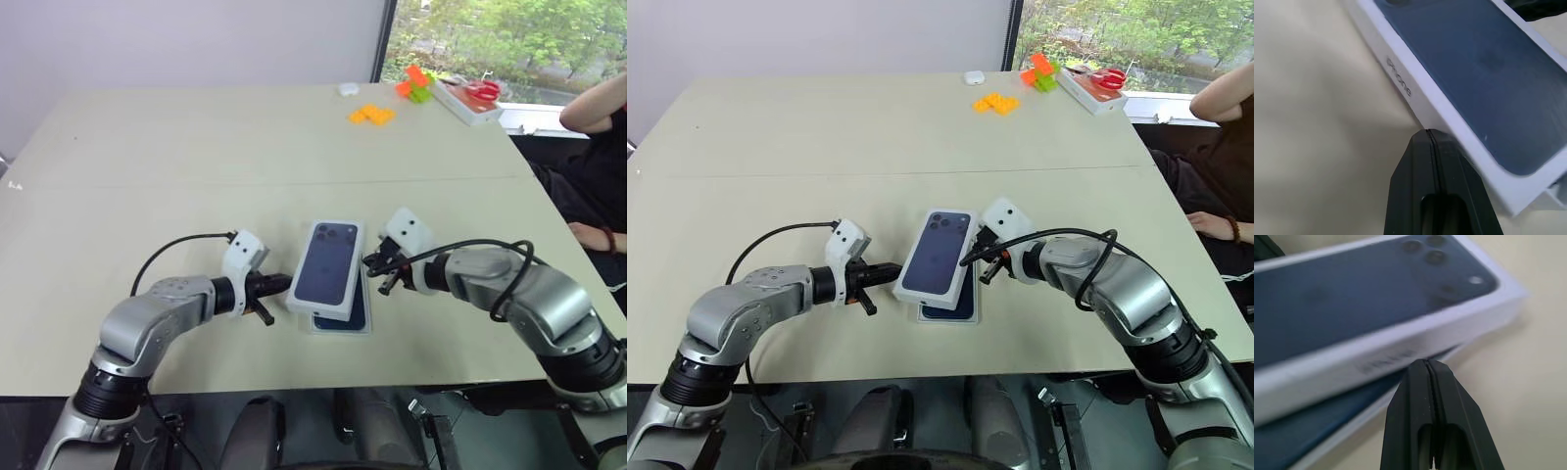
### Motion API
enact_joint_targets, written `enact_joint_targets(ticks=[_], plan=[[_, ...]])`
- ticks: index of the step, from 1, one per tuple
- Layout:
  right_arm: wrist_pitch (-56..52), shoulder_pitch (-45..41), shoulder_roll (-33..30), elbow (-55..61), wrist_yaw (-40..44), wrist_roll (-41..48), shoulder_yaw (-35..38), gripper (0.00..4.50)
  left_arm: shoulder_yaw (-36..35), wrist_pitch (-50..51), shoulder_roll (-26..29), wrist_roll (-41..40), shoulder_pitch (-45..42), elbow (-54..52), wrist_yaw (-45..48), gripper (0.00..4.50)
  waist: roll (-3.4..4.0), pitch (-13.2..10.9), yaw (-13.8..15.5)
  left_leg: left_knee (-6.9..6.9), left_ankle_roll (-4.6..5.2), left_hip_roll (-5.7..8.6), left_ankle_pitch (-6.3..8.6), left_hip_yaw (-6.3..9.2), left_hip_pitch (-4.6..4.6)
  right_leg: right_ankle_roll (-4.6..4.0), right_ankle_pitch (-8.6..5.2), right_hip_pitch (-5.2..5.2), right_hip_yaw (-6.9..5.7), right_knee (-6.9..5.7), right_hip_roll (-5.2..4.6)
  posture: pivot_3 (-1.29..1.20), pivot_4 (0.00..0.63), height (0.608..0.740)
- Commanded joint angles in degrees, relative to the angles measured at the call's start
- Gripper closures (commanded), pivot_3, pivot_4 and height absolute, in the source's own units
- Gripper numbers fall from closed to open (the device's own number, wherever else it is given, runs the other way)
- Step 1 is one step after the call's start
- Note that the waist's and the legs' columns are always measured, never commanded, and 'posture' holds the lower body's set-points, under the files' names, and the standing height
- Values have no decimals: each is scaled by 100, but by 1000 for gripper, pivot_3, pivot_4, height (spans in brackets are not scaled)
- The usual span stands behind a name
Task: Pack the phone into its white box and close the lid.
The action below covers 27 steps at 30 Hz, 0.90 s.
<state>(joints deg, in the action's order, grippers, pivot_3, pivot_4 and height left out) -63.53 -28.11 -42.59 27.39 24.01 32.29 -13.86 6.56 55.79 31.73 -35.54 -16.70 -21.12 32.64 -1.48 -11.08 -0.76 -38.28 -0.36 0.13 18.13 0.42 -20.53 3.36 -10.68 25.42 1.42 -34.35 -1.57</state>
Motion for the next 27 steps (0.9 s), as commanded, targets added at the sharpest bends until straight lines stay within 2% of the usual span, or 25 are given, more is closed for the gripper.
enact_joint_targets(ticks=[1, 13, 27], plan=[[-114, -5, 72, 298, 53, -9, 173, 4457, 85, 34, -5, -116, -122, -346, 188, 4500, 0, 0, 0, 0, 0, 0, 0, 0, 0, 0, 0, 0, 0, 0, -1, 0, 150, 740], [-240, 164, -182, 719, 498, 54, 257, 4457, 85, 207, -15, -369, -65, -720, 476, 4500, 0, 0, -3, -2, 0, 1, 0, -1, 1, 0, -1, -2, 0, 0, 0, 0, 150, 740], [-382, 422, -328, 1198, 890, 164, 327, 4457, 154, 148, 25, -251, -112, -669, 545, 4500, 0, 0, 0, -2, 0, 3, 0, -1, 2, 0, -1, -2, 0, 0, 1, 0, 150, 740]])
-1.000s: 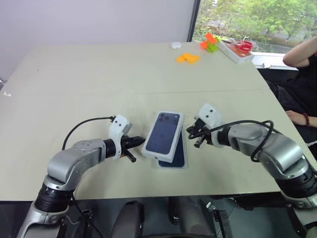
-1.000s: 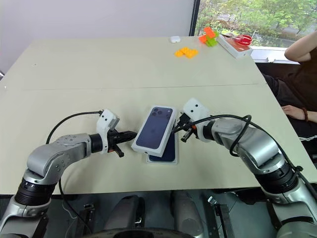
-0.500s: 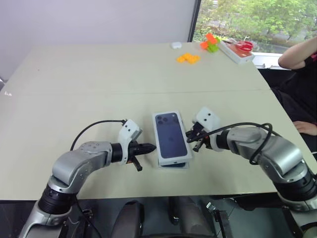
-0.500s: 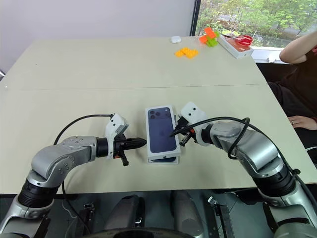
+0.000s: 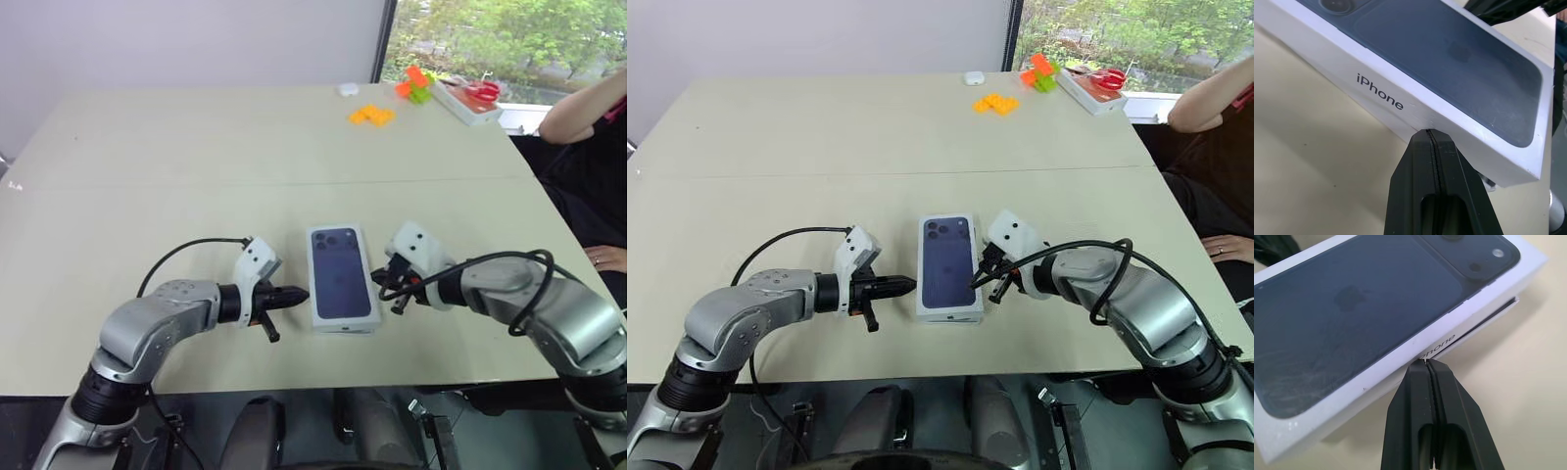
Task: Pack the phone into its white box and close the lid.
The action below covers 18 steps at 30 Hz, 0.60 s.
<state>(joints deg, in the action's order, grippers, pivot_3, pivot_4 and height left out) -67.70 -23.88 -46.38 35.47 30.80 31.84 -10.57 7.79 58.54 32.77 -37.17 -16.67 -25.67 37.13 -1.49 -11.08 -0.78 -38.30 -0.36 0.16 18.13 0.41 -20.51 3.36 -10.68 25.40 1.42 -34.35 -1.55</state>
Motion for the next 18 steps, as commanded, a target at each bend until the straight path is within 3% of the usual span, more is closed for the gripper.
enact_joint_targets(ticks=[1, 18], plan=[[18, 8, 54, 400, 216, 211, 5, 4457, 33, -132, -79, -81, -118, -210, 102, 4500, 0, 0, 2, 0, 0, 0, 0, 0, 0, 0, 0, 0, 0, 0, 0, 0, 150, 740], [20, 128, 21, 427, 310, 144, -18, 4457, 93, -132, -25, -35, -91, -238, 175, 4500, 0, 0, 1, -2, 0, 1, 0, 0, 3, 0, 0, -2, 0, -2, 0, 0, 150, 740]])
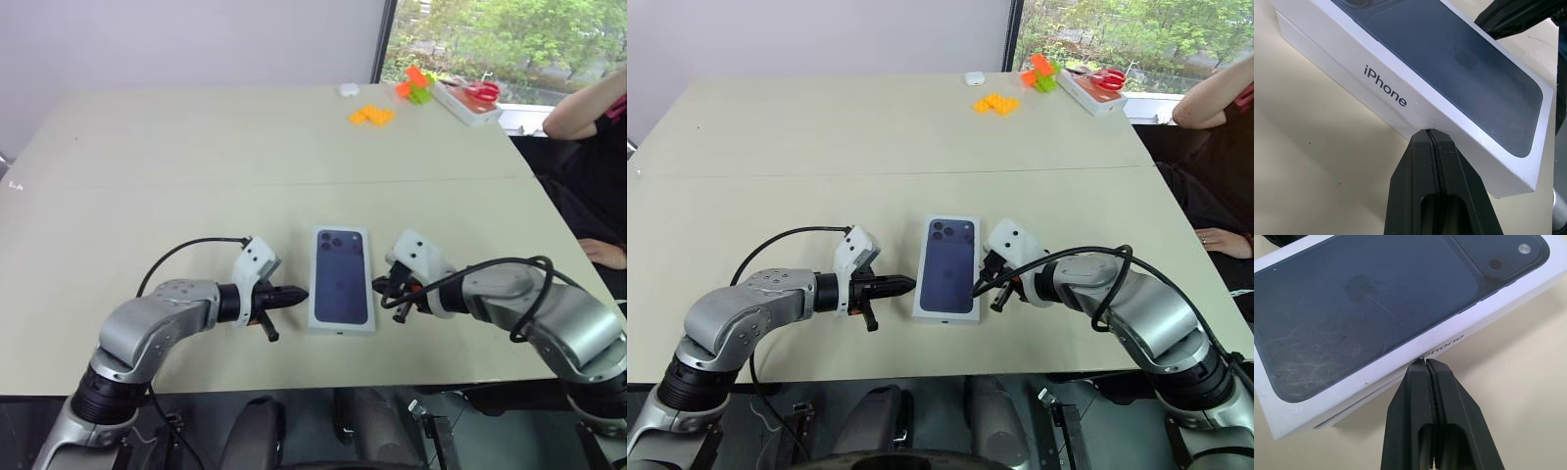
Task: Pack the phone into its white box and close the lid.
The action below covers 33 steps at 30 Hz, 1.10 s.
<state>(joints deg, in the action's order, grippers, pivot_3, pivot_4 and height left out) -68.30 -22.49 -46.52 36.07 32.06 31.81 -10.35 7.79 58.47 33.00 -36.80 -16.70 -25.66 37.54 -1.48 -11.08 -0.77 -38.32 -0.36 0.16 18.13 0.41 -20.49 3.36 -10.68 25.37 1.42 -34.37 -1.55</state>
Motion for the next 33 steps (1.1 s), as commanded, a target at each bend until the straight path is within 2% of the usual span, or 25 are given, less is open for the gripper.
enact_joint_targets(ticks=[1, 22, 28, 33], plan=[[85, -4, 22, 365, 185, 132, -50, 4457, 111, -138, -41, -41, -81, -228, 125, 4500, 0, 0, 0, 0, 0, 0, 0, 0, 0, 0, 0, 0, 0, 0, 0, 0, 150, 740], [269, 33, -99, 195, 265, -153, 3, 4457, 79, -201, -8, 122, -22, -146, 201, 4500, 0, 0, 1, -1, 0, 0, 0, 0, 0, 0, 0, -1, 0, 0, 0, 0, 150, 740], [774, 356, -703, 15, 619, -337, 472, 4457, -548, -274, 212, -263, 160, -230, 512, 4500, 0, 0, 3, -1, 0, 0, 0, -2, -1, 0, 0, -1, -1, 0, -1, 0, 150, 740], [1366, 629, -1066, -145, 974, -446, 816, 4457, -750, -351, 191, -281, 20, -21, 440, 4500, -1, 0, 4, -6, 0, 2, 0, -7, 4, -2, -2, -7, 0, 1, 0, 0, 150, 740]])
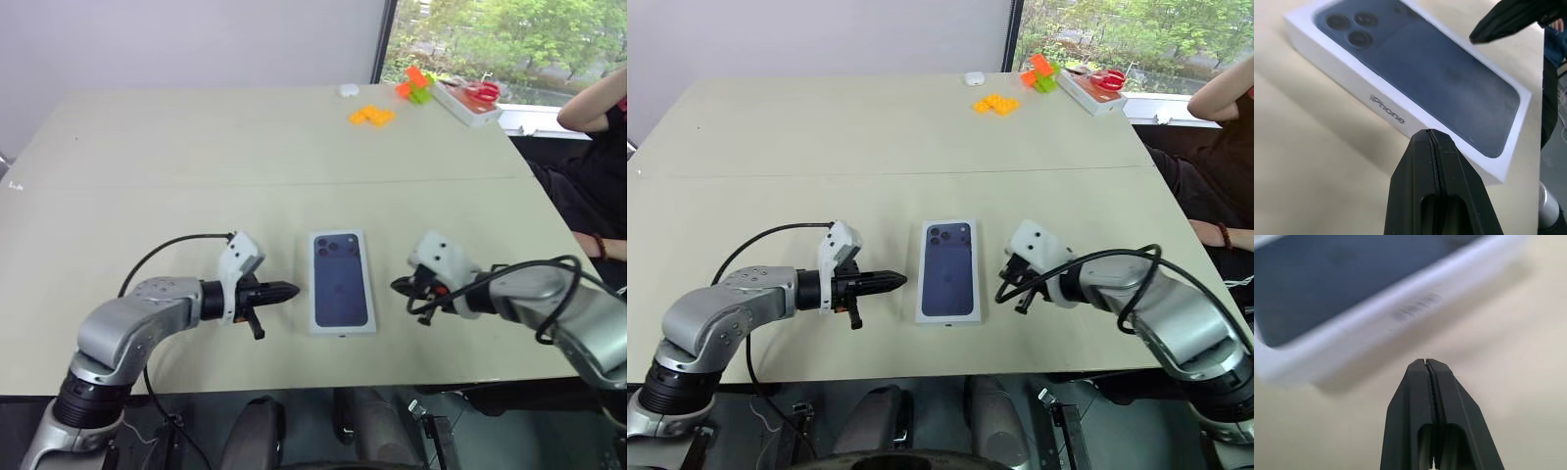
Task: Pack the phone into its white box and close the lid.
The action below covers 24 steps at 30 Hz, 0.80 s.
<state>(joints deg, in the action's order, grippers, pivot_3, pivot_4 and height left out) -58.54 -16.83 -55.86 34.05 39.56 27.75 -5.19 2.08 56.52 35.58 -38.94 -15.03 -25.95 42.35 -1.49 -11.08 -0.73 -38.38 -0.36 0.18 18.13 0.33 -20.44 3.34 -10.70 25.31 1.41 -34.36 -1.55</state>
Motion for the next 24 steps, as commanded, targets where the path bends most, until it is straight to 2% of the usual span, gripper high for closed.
enact_joint_targets(ticks=[1, 7, 13, 24], plan=[[468, 87, -142, 81, 298, -8, 371, 4457, -201, -176, -133, -53, -231, 96, -98, 4500, 0, 0, 2, -2, 0, 0, 0, -1, 0, 1, -1, -1, -1, 0, 2, 0, 150, 740], [442, 181, 123, 666, 613, 664, 619, 4457, 28, -404, -747, 355, -1031, 849, -600, 4500, -1, 0, 21, -31, 0, 1, 0, 2, -6, 1, 1, -7, -9, -15, 9, 0, 150, 740], [207, 472, 283, 955, 356, 606, 69, 4457, 558, -157, -1382, 924, -1900, 1939, -1071, 4500, -3, -1, 16, -78, 1, 2, 1, 7, 0, 23, -8, -33, -11, -26, -1, 0, 150, 740], [-565, 501, 713, 565, -433, 402, -377, 4457, 1503, 242, -1401, 1575, -2057, 2263, -1027, 4500, -5, 19, 3, -79, 1, 3, 1, 17, 12, 21, -10, -41, -1, -39, 1, 0, 150, 740]])
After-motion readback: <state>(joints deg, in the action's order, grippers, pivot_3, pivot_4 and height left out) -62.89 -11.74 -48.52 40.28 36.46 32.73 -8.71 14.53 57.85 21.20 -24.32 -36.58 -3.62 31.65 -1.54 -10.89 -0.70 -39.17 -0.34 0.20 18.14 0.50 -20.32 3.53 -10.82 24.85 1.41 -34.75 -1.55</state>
